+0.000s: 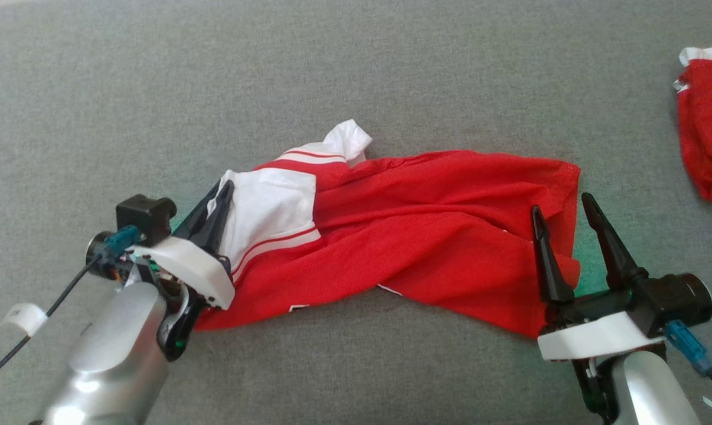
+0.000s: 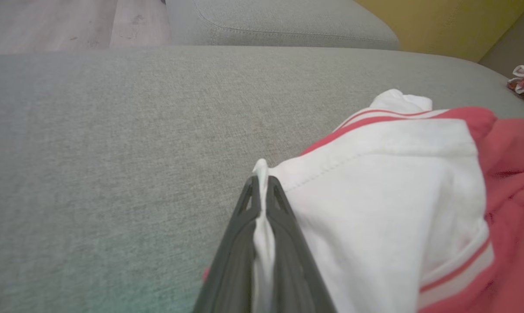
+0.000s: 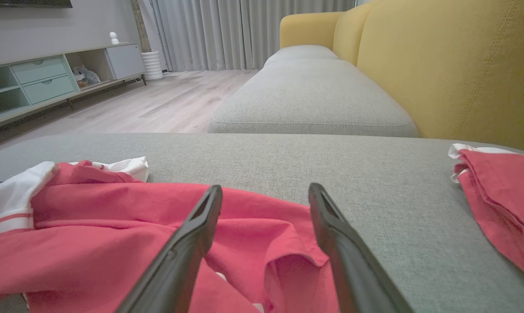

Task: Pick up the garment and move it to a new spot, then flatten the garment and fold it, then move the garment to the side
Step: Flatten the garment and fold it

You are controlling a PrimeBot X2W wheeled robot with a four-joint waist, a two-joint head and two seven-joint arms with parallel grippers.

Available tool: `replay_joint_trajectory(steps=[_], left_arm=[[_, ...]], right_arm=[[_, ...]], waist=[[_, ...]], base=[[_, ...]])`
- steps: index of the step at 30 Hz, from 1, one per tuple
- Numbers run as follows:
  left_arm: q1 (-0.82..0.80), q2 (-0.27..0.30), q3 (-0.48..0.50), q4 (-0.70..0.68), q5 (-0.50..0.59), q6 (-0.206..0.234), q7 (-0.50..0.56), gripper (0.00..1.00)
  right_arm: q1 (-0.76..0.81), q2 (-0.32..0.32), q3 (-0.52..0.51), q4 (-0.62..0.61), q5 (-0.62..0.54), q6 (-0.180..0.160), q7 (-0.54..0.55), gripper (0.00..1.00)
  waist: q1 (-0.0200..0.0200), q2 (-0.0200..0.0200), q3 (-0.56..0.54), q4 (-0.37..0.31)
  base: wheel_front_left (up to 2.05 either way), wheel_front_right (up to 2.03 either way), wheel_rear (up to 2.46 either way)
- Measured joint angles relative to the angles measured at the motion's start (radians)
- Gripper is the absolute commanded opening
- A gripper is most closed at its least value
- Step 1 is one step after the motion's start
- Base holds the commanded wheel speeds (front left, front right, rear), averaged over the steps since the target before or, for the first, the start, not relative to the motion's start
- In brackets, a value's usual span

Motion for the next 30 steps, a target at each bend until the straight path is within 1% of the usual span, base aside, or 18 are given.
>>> replay_joint_trajectory(steps=[5, 8, 9, 15, 18, 21, 25, 30], left_arm=[[0.001, 0.019, 0.0, -0.012, -0.001, 0.0, -0.028, 0.0], [0.006, 0.044, 0.005, -0.039, -0.001, 0.001, -0.05, 0.0], [0.011, 0.062, 0.008, -0.071, -0.001, 0.005, -0.059, 0.0], [0.043, 0.125, 0.035, -0.21, 0.0, 0.037, -0.07, 0.0], [0.058, 0.159, 0.042, -0.291, 0.0, 0.058, -0.053, 0.0], [0.078, 0.177, 0.047, -0.373, 0.0, 0.083, -0.027, 0.0], [0.104, 0.196, 0.048, -0.446, 0.0, 0.107, -0.001, 0.0], [0.126, 0.223, 0.049, -0.503, 0.002, 0.131, 0.015, 0.0]], right_arm=[[0.003, 0.0, -0.002, 0.003, 0.0, 0.0, 0.0, 1.0], [0.004, 0.001, -0.002, 0.006, 0.0, 0.0, 0.0, 1.0], [0.007, 0.001, -0.002, 0.008, 0.0, 0.0, 0.0, 1.0], [0.059, 0.0, 0.001, 0.062, 0.01, 0.0, 0.0, 1.0], [0.074, -0.005, 0.001, 0.094, 0.027, 0.0, 0.0, 1.0], [0.075, -0.016, 0.004, 0.127, 0.047, 0.0, 0.0, 1.0], [0.075, -0.025, 0.016, 0.179, 0.074, 0.0, 0.0, 1.0], [0.073, -0.034, -0.017, 0.184, 0.082, 0.0, 0.0, 1.0]], waist=[[0.0, 0.0, -0.024, 0.002], [0.0, 0.0, -0.042, 0.004], [-0.0001, 0.0, -0.053, 0.006], [-0.0001, 0.0, -0.081, 0.014], [-0.0001, 0.0, -0.086, 0.018], [-0.0001, 0.0, -0.087, 0.023], [-0.0001, 0.0, -0.086, 0.027], [-0.0001, 0.0, -0.082, 0.03]], base=[[0.0, 0.0, 0.0], [0.0, 0.0, 0.0], [0.0, 0.0, 0.0], [0.0, 0.0, 0.0], [0.0, 0.0, 0.0], [0.0, 0.0, 0.0], [0.0, 0.0, 0.0], [0.0, 0.0, 0.0]])
